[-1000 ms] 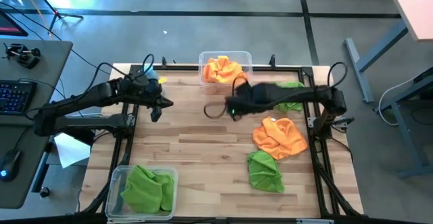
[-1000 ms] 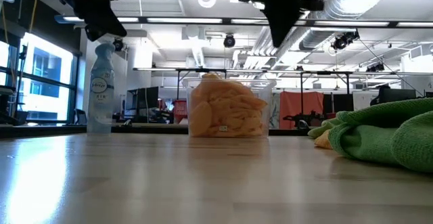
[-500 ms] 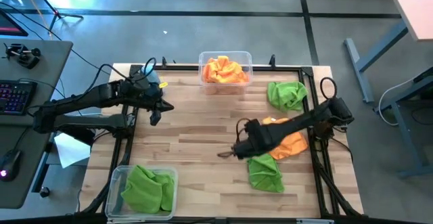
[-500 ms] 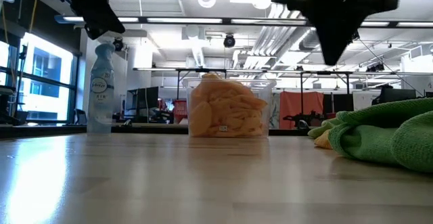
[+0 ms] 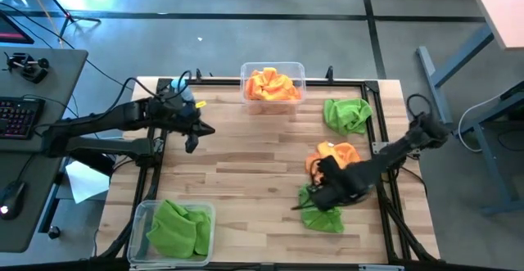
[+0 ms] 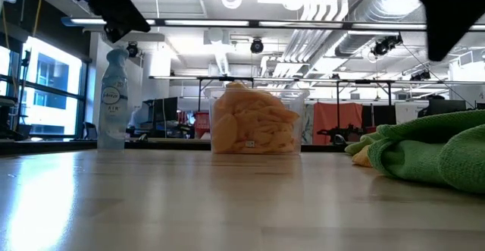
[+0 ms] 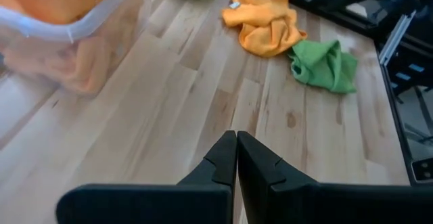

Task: Sort microfiber towel by color & place in baskets
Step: Put the green towel into the bottom transparent bin

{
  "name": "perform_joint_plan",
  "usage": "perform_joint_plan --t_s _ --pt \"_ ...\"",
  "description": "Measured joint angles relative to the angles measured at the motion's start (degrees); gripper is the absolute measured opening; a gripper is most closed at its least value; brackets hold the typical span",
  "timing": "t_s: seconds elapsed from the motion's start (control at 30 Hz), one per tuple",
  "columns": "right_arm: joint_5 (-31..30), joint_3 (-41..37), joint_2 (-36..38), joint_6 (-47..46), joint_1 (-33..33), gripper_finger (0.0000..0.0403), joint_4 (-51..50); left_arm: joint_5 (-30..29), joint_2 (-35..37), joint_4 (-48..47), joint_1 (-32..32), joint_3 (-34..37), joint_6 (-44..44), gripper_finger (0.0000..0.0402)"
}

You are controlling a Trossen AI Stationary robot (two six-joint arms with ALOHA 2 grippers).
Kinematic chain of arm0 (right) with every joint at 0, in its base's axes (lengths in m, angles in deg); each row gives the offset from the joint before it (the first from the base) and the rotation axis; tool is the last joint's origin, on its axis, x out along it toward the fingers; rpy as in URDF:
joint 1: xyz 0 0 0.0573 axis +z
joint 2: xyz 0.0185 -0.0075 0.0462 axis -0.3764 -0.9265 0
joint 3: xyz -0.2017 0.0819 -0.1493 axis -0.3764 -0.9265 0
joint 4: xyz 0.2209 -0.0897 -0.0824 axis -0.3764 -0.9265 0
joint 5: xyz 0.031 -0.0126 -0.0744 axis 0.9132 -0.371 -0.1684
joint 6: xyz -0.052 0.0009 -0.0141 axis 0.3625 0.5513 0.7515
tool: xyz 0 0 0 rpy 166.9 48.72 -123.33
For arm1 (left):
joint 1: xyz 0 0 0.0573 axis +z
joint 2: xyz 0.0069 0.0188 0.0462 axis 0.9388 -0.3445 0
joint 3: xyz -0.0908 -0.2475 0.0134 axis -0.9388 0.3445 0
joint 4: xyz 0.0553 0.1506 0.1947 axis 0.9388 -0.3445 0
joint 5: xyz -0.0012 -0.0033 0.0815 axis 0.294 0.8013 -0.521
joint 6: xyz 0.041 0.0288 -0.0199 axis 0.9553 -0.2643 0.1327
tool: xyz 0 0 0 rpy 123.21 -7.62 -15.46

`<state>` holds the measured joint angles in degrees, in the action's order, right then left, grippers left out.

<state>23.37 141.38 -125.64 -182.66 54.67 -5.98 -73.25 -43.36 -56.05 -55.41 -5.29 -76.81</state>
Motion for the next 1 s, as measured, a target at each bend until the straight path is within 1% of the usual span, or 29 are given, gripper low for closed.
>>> perform_joint_plan --t_s 0.1,0.23,0.4,0.47,0.53,0.67,0.8,1.0 --pt "-2.06 -5.12 5.04 -3.48 3.76 0.0 4.57 -0.01 -1.11 1.93 0.0 0.0 -0.04 0.0" --pt "-3.97 -8.88 10.02 -7.35 8.02 0.0 3.64 0.03 -3.0 3.36 0.0 0.0 -0.78 0.0" --pt "-4.08 -10.46 13.37 -7.35 11.4 0.0 2.37 -0.36 -6.48 8.92 -2.07 0.0 -2.06 0.0" --pt "-4.11 -10.51 13.32 -7.1 12.11 0.0 2.32 -2.37 -8.13 10.92 -4.14 -0.36 -3.07 0.0" --pt "-4.19 -10.53 12.88 -5.09 12.32 0.0003 3.27 -6.02 -10.11 11.71 -6.94 -1.69 -4.54 0.0" --pt "-4.36 -10.53 11.49 2.74 12.18 0.0021 6.78 -11.55 -14.84 11.57 -13.11 -5.16 -5.46 0.0" --pt "-4.45 -10.53 8.89 8.97 11.68 0.0049 8.71 -13.83 -19.68 11.71 -18.18 -8.75 -4.64 0.0" --pt "-4.31 -10.53 4.75 12.53 10.85 0.0098 12.23 -16.05 -25.38 11.61 -22.16 -13.11 -4.52 0.0"
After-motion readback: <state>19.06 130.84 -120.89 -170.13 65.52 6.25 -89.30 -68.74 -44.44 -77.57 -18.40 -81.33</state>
